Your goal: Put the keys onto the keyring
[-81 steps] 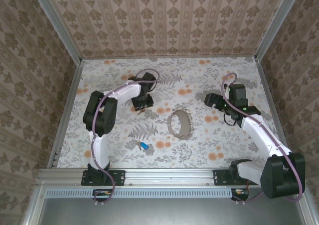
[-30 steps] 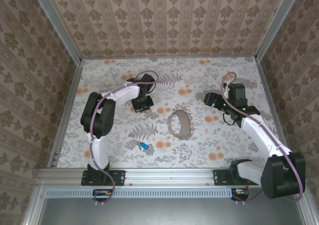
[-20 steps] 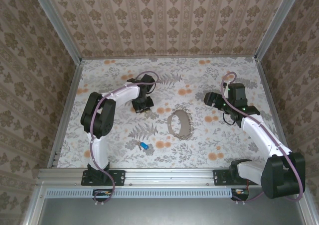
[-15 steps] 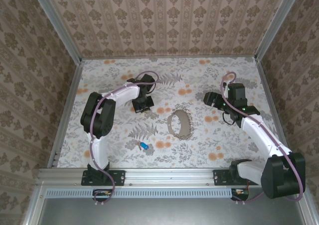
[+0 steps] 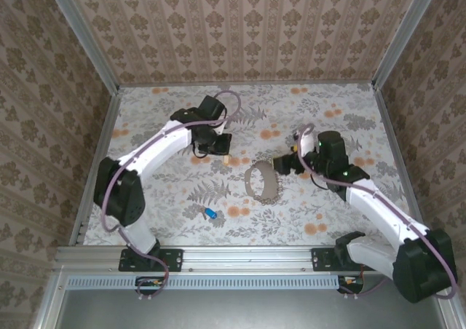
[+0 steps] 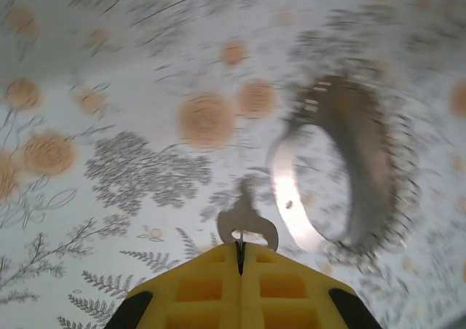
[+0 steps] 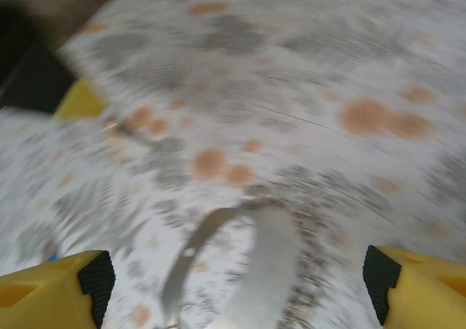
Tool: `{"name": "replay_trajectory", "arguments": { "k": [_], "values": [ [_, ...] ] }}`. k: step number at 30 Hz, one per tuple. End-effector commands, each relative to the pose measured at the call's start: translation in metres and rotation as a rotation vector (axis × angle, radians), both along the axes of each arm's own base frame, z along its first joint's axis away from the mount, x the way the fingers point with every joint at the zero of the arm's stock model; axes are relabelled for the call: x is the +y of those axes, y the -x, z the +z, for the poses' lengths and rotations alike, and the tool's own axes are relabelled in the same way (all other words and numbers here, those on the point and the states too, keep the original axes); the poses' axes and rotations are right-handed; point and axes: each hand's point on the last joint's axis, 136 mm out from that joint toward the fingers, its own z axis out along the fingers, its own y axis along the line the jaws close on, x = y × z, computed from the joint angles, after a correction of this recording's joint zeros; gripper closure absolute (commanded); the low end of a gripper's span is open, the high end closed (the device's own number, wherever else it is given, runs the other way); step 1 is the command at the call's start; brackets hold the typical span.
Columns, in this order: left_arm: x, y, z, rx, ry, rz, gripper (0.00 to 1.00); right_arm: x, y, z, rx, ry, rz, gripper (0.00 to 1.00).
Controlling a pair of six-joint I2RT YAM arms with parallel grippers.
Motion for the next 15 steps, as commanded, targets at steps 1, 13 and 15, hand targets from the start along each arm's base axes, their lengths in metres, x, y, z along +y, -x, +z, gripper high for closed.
{"name": "replay_trajectory", "arguments": {
  "k": [1,13,15],
  "values": [
    [-0.005,0.028,0.028,-0.071,0.055,-0.27,1.0,0.04,0.044,0.048,-0.4,-0.015,0.4,0.07],
    [-0.025,0.116,0.127,-0.603,0.359,-0.867,1.0,0.077,0.084,0.086,-0.491,-0.073,0.643,0.31],
    [-0.027,0.126,0.142,-0.719,0.432,-0.919,1.0,0.082,0.091,0.094,-0.47,-0.117,0.69,0.38]
  ]
}}
